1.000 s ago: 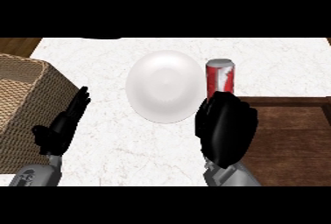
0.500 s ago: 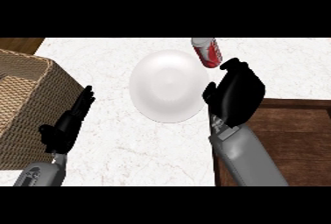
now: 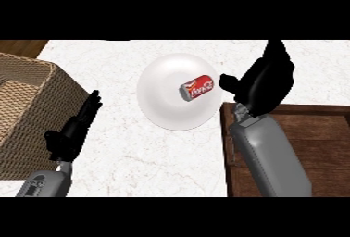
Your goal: Pick the can from the tray and place it in the plate
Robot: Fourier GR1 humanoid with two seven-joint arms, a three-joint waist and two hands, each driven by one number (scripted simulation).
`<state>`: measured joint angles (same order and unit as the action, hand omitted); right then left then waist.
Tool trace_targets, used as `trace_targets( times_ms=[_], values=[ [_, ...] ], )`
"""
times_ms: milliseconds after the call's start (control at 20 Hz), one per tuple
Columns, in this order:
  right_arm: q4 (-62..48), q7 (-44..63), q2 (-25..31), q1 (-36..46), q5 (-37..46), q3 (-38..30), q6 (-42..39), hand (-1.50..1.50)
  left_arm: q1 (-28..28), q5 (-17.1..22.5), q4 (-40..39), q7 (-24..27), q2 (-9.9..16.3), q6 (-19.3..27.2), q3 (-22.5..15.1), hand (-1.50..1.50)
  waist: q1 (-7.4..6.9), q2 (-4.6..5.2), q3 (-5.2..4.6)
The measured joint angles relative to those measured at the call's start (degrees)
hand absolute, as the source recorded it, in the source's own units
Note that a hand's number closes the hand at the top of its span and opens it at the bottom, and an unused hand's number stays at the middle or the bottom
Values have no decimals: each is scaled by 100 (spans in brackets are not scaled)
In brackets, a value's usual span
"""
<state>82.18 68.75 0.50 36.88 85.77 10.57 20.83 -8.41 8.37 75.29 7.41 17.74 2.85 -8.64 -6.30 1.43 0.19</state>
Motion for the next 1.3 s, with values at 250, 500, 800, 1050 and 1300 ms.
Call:
trace_targets(
  times_ms=[250, 500, 800, 1050, 1300],
  values=[
    [316, -126, -12, -110, 64, -228, 843, -150, 15, 33, -63, 5, 59, -34, 77, 0, 80, -48, 4],
    [793, -262, -28, -698, 7, -106, 1698, -150, 91, 59, -125, 45, 95, -21, 167, 0, 237, -110, 4],
    [1266, -300, -39, -1918, 97, 665, 2661, -150, 273, 98, -169, 152, 122, -14, 275, 0, 418, -162, -4],
    [1521, -305, -38, -3049, 298, 1495, 3353, -150, 344, 127, -115, 128, 153, 8, 357, 0, 551, -179, -7],
    [1591, -310, -34, -4048, 547, 2118, 4018, -150, 443, 125, -148, 199, 154, 32, 434, 0, 646, -173, -11]
  ],
)
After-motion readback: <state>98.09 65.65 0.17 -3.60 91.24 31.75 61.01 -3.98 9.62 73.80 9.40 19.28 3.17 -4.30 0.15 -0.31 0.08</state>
